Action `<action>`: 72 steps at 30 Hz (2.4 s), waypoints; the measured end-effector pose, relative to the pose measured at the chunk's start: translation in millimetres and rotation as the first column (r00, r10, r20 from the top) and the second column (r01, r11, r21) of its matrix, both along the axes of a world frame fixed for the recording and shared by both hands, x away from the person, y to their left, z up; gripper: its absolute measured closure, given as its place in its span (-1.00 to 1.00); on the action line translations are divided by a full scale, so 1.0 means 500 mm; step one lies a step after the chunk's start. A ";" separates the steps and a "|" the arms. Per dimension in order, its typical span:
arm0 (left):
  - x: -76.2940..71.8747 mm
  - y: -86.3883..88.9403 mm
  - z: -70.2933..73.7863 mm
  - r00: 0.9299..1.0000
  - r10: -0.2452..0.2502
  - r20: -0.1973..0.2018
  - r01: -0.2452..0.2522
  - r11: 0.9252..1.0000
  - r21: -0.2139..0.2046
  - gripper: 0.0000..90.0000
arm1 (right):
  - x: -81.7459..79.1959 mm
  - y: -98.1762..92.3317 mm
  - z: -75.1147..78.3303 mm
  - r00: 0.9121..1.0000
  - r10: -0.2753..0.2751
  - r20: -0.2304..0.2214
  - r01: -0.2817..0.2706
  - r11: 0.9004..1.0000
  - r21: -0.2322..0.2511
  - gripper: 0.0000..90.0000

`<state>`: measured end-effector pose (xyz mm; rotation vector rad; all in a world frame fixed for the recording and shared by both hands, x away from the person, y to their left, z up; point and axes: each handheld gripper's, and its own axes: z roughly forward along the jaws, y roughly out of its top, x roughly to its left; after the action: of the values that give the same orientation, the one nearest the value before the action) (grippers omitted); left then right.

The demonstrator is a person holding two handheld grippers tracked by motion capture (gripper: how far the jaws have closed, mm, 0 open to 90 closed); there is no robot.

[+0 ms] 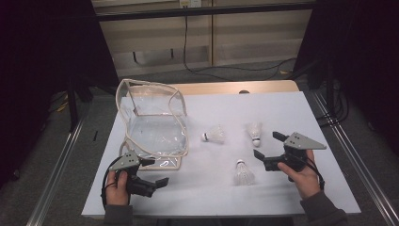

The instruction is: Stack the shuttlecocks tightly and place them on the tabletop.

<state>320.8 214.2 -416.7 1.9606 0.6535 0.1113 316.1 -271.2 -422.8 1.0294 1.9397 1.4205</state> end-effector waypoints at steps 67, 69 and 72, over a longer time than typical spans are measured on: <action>-0.004 0.001 -0.001 1.000 0.005 0.006 -0.005 1.000 -0.026 -0.92 | 0.152 0.024 0.032 0.989 -0.041 -0.139 0.037 0.999 -0.033 -0.92; -0.004 0.002 -0.001 1.000 0.006 0.007 -0.005 1.000 -0.025 -0.93 | 0.156 0.025 0.032 0.989 -0.038 -0.141 0.032 0.998 -0.045 -0.92; -0.004 0.001 -0.001 1.000 0.005 0.004 -0.005 1.000 -0.026 -0.93 | 0.165 0.024 0.031 0.988 -0.048 -0.147 0.042 0.998 -0.041 -0.92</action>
<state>318.7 214.7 -417.3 1.9337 0.6546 0.1097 398.4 -259.3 -407.4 1.1833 2.0257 1.3111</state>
